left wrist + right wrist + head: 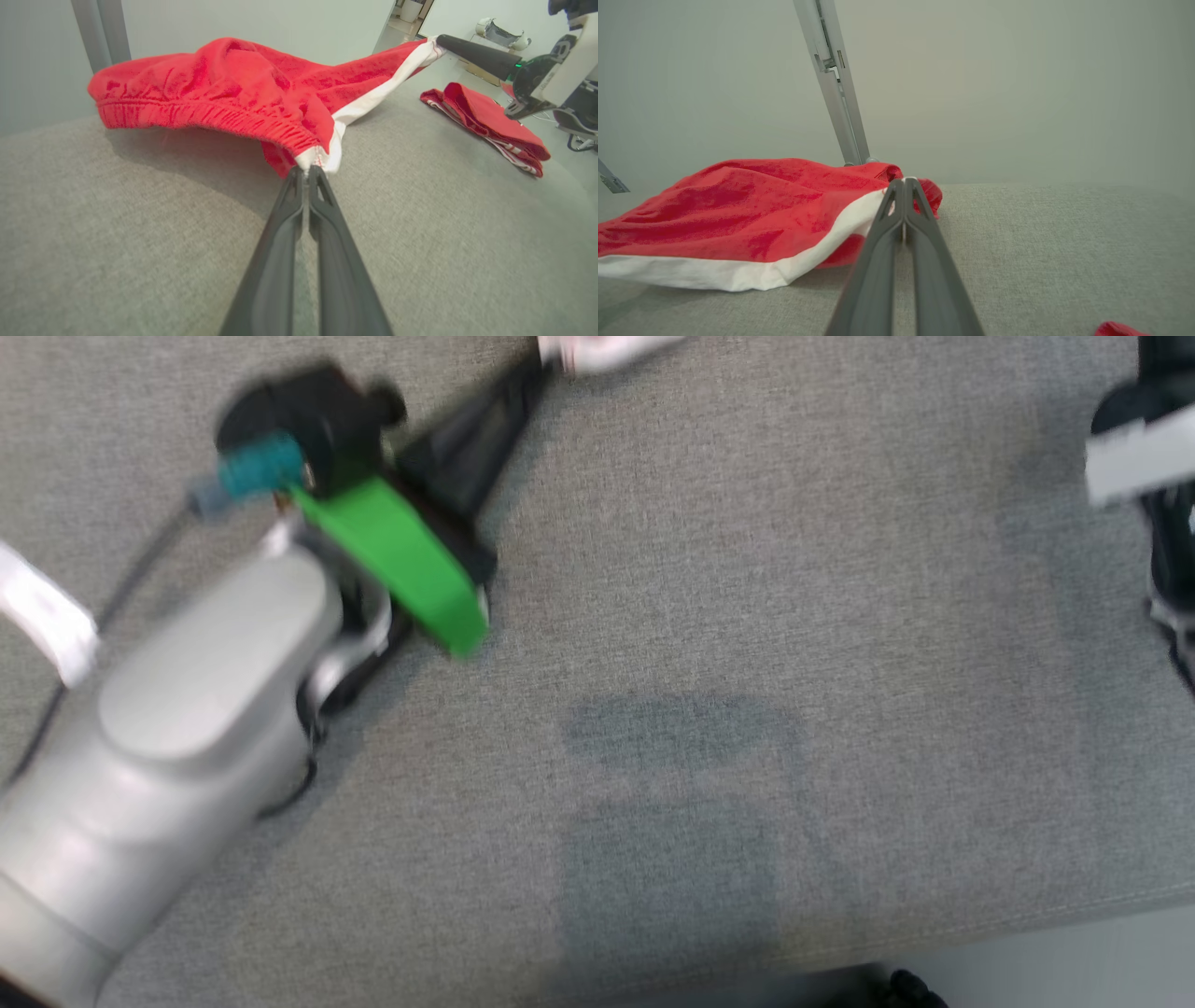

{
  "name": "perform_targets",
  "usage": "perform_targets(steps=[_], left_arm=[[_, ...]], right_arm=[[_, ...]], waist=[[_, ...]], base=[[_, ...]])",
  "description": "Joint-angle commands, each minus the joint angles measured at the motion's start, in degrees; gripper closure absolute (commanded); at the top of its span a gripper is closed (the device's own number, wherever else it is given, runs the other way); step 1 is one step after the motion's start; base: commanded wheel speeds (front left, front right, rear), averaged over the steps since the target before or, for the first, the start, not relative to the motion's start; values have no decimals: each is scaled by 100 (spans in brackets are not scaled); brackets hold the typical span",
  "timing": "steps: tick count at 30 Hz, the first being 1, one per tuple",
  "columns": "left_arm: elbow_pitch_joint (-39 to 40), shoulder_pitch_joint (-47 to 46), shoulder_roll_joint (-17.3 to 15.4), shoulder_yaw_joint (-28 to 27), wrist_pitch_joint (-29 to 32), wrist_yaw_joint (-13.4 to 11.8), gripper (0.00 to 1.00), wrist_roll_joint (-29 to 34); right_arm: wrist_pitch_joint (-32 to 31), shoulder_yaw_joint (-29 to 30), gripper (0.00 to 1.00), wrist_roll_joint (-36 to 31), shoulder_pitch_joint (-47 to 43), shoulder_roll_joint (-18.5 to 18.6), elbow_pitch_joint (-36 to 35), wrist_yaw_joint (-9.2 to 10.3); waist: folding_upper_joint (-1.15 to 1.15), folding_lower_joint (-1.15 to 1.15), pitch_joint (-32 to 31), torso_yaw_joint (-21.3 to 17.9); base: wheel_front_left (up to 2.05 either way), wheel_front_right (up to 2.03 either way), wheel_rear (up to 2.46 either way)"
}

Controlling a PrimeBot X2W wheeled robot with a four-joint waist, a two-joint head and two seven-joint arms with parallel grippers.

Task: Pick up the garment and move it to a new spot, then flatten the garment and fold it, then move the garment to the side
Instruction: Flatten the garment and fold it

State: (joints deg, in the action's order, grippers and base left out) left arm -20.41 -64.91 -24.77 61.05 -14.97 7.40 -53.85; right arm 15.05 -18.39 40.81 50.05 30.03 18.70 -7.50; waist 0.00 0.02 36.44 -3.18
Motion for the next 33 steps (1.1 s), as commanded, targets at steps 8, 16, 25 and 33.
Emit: perform_targets(steps=[8,16,25,33], left_arm=[[680,1543,-695,817,-22,12,100,199],[1112,2804,-930,471,-22,-97,100,304],[1955,3684,-1284,411,64,-300,100,207],[2025,3846,-806,27,39,-326,100,-741]], right_arm=[[19,277,100,-201,-2053,178,-636,3],[19,522,100,-145,-3391,299,-1106,3],[20,853,100,-126,-4618,469,-1648,3],[-160,833,100,81,-4509,662,-1494,3]], waist=[[0,-2,-1548,-36],[0,-2,-2342,-12],[0,-2,-2769,206],[0,-2,-2636,438]], base=[[0,0,0],[0,0,0],[0,0,0],[0,0,0]])
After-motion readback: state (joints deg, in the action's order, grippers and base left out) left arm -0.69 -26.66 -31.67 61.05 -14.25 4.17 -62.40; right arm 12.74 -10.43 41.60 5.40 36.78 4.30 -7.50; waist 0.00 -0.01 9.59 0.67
